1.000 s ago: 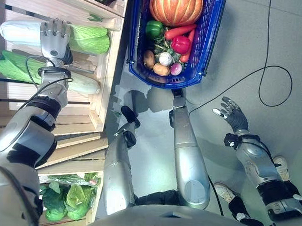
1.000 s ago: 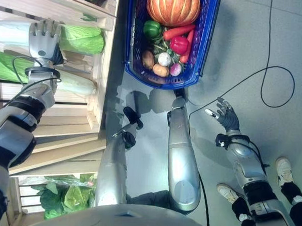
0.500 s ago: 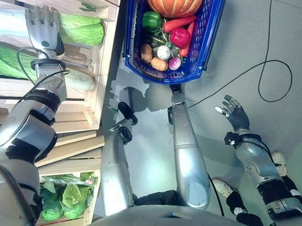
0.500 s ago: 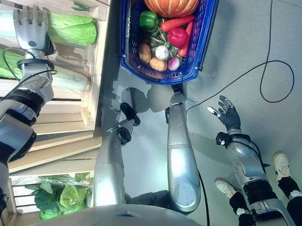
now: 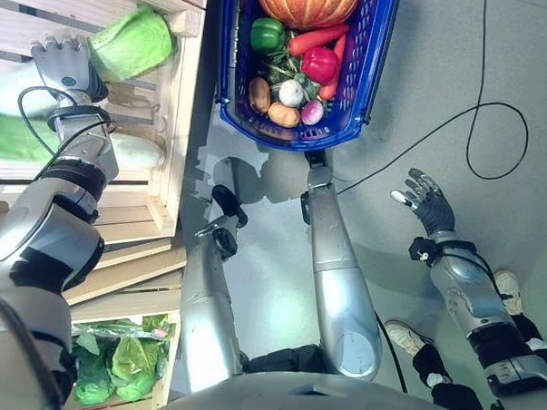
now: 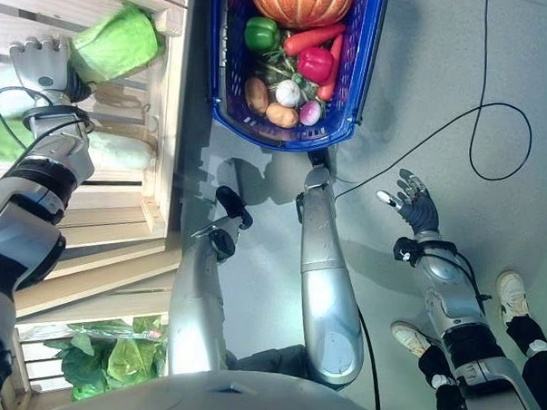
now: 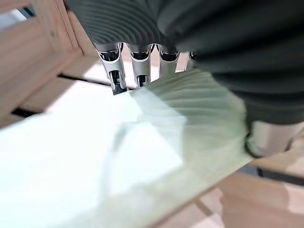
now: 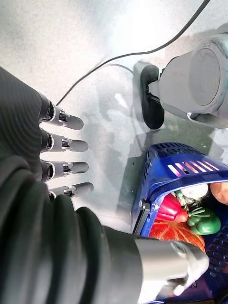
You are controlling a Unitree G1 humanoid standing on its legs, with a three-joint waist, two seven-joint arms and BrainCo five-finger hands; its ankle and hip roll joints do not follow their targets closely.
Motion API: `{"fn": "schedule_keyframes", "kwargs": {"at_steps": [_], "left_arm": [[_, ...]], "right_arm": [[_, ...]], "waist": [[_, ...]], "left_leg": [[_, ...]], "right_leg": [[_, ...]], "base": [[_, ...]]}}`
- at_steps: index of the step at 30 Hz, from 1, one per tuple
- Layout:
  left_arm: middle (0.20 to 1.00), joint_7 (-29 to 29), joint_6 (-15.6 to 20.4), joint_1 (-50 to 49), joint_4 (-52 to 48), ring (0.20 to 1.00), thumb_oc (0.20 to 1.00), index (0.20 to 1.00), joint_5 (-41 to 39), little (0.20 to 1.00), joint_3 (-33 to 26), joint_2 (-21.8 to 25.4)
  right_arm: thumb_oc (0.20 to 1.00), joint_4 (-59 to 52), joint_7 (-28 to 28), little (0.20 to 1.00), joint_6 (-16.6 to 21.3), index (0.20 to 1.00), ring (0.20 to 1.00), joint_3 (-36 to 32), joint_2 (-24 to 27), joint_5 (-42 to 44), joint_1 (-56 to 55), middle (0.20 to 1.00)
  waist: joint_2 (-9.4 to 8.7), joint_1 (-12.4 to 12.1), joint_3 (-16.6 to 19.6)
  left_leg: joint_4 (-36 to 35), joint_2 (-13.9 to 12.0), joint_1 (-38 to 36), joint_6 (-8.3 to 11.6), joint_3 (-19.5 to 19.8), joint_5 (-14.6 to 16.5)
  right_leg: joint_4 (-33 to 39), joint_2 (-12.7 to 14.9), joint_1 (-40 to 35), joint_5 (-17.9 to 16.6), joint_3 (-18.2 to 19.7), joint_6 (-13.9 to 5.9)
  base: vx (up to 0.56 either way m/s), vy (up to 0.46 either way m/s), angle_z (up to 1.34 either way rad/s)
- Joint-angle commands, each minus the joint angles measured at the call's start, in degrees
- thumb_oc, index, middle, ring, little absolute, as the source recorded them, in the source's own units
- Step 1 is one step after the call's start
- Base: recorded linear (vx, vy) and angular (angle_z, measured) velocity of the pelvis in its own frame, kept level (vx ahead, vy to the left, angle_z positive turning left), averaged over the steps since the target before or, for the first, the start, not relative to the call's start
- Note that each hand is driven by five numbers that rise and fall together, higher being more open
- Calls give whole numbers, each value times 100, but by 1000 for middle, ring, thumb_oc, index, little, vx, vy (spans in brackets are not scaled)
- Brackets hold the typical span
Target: Pick up fruits and vegetables into the basket
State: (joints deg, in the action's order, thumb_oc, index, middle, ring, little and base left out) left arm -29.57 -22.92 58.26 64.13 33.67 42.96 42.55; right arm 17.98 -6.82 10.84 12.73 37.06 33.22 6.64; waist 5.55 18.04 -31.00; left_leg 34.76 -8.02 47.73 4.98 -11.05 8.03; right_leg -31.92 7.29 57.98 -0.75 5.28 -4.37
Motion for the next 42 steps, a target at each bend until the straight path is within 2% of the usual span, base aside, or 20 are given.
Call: {"fn": "schedule_keyframes", "kwargs": {"at_steps": [1, 5, 7, 11, 15, 16, 18, 20, 23, 24, 28, 31, 33, 38, 42], "left_arm": [[200, -168, 63, -562, 442, 200, 200, 200, 111, 200, -213, 489], [200, -431, 256, -904, 171, 200, 200, 200, 334, 200, -363, 492], [200, -614, 396, -1282, -180, 200, 200, 200, 538, 200, -615, 525], [200, -984, 806, -1839, -583, 200, 200, 200, 554, 200, -1005, 582], [200, -1132, 1791, -2632, -1216, 200, 200, 200, -22, 200, -1636, 633], [200, -1134, 2170, -2970, -1581, 200, 200, 200, -315, 200, -1939, 621], [200, -1009, 2674, -3401, -2082, 200, 200, 200, -655, 200, -2320, 614], [200, -839, 3031, -3808, -2642, 200, 200, 200, -956, 200, -2629, 569], [200, -648, 3328, -4235, -3337, 200, 200, 200, -1266, 200, -2908, 432], [200, -448, 3610, -4514, -3816, 200, 200, 200, -1632, 200, -3040, 322], [200, 159, 4091, -5099, -4958, 200, 200, 200, -2318, 200, -3326, -206], [200, 509, 4205, -5285, -5367, 200, 200, 200, -2667, 200, -3382, -407], [200, 718, 4150, -5387, -5718, 200, 200, 200, -2809, 200, -3405, -525], [200, 632, 4049, -5361, -6198, 200, 200, 200, -2276, 200, -3230, -531], [200, 670, 3775, -5226, -6426, 200, 200, 200, -2062, 200, -2986, -498]], "right_arm": [[1000, -216, 112, 1000, 324, 1000, 1000, 50, -63, 144, -333, 1000], [1000, -360, 174, 1000, 391, 1000, 1000, -73, -97, 86, -457, 1000], [1000, -519, 235, 1000, 418, 1000, 1000, -198, -162, 43, -600, 1000], [1000, -770, 374, 1000, 494, 1000, 1000, -336, -226, -25, -814, 1000], [1000, -1136, 559, 1000, 526, 1000, 1000, -510, -263, -209, -1046, 1000], [1000, -1313, 651, 1000, 544, 1000, 1000, -584, -261, -191, -1099, 1000], [1000, -1541, 874, 1000, 516, 1000, 1000, -660, -278, -119, -1163, 1000], [1000, -1766, 1052, 1000, 471, 1000, 1000, -716, -303, -94, -1179, 1000], [1000, -2076, 1211, 1000, 389, 1000, 1000, -754, -346, 1, -1137, 1000], [1000, -2276, 1317, 1000, 350, 1000, 1000, -741, -396, 51, -1079, 1000], [1000, -2849, 1324, 1000, 13, 1000, 1000, -593, -575, 147, -945, 1000], [1000, -3052, 1208, 1000, -180, 1000, 1000, -446, -638, 80, -879, 1000], [1000, -3228, 1122, 1000, -292, 1000, 1000, -317, -653, 90, -804, 1000], [1000, -3435, 751, 1000, -510, 1000, 1000, 2, -630, 124, -540, 1000], [1000, -3504, 253, 1000, -561, 1000, 1000, 294, -553, -57, -264, 1000]], "waist": [[-385, -79, 121], [-386, -130, 121], [-391, -200, 121], [-419, -304, 121], [-444, -471, 121], [-458, -534, 121], [-463, -642, 121], [-466, -743, 121], [-466, -871, 121], [-460, -971, 198], [-449, -1230, 454], [-438, -1327, 564], [-439, -1416, 672], [-478, -1583, 891], [-545, -1682, 1046]], "left_leg": [[-7, 245, 102, -223, 43, 100], [-133, 269, -175, -197, 54, 60], [-307, 287, -501, -175, 71, 9], [-527, 302, -896, -158, 102, -61], [-828, 309, -1394, -146, 176, -148], [-1006, 318, -1500, -182, 151, -378], [-1155, 318, -1782, -181, 185, -409], [-1280, 333, -2018, -185, 224, -427], [-1398, 348, -2248, -198, 262, -440], [-1491, 365, -2372, -211, 294, -447], [-1723, 410, -2727, -248, 402, -469], [-1864, 416, -2905, -245, 433, -508], [-1981, 411, -3076, -237, 477, -522], [-2149, 376, -3376, -225, 524, -544], [-2207, 343, -3575, -218, 527, -493]], "right_leg": [[-128, 86, -233, 410, -186, -180], [-57, 134, -524, 437, -277, -196], [56, 187, -871, 446, -379, -219], [248, 254, -1320, 434, -522, -244], [475, 304, -1875, 447, -658, -270], [650, 344, -2016, 262, -731, -232], [764, 370, -2331, 281, -796, -248], [871, 395, -2603, 299, -858, -261], [968, 413, -2874, 328, -927, -268], [1039, 413, -3032, 360, -971, -265], [1196, 444, -3459, 447, -1091, -261], [1344, 438, -3696, 449, -1158, -248], [1475, 431, -3926, 465, -1209, -246], [1759, 429, -4368, 432, -1327, -253], [1926, 446, -4656, 414, -1385, -292]], "base": [[0, 0, 0], [-9, -11, 3], [-7, -38, 8], [2, -49, 8], [-18, -61, 10], [-73, -60, 7], [-17, -69, 5], [23, -57, 9], [11, -57, 8], [25, -86, 9], [67, -82, 14], [61, -52, 14], [78, -67, 12], [69, -68, 9], [77, -76, 5]]}}
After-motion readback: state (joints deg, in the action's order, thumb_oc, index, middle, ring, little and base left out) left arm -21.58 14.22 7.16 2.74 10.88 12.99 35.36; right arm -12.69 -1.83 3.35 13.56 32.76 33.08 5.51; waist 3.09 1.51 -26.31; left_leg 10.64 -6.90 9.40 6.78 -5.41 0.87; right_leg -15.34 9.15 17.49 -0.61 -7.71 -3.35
